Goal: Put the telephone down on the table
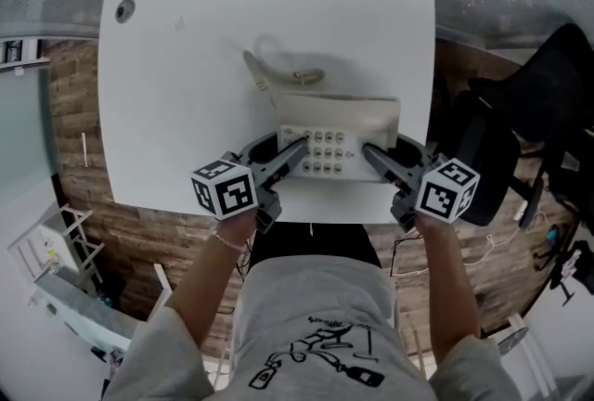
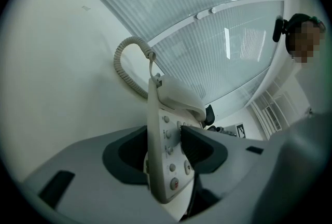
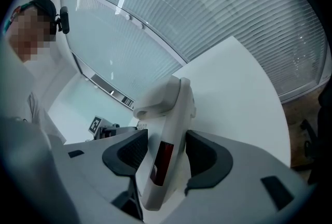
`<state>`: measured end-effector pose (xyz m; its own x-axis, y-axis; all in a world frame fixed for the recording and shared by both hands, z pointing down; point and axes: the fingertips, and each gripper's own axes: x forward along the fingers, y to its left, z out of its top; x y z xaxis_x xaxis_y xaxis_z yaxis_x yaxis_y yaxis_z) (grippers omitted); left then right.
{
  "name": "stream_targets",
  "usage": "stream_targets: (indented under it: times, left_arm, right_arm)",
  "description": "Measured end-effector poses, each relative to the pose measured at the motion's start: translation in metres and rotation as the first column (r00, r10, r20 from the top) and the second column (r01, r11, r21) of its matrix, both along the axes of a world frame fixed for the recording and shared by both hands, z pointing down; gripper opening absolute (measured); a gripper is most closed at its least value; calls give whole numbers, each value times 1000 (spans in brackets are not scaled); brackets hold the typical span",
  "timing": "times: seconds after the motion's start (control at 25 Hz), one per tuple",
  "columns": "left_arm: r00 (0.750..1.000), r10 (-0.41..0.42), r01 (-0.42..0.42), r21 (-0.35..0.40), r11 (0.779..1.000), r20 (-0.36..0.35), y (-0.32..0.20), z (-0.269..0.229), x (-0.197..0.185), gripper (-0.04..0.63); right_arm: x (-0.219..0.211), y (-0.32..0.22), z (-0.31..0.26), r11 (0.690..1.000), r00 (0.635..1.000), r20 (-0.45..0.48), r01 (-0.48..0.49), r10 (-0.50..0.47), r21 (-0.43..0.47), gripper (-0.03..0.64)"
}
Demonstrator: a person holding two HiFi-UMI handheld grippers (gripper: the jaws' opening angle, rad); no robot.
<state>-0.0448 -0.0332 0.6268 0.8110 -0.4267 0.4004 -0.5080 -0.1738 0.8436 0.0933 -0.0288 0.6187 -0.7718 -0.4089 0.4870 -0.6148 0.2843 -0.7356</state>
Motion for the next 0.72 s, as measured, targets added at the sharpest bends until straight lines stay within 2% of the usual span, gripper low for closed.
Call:
stream_targets:
  times: [0.72]
  left_arm:
    - [1000,-6,6,-36,999,19,2,14,-1,189]
  right_arm:
    - [-1,1,14,999,1000,-8,-4,4,-32,245]
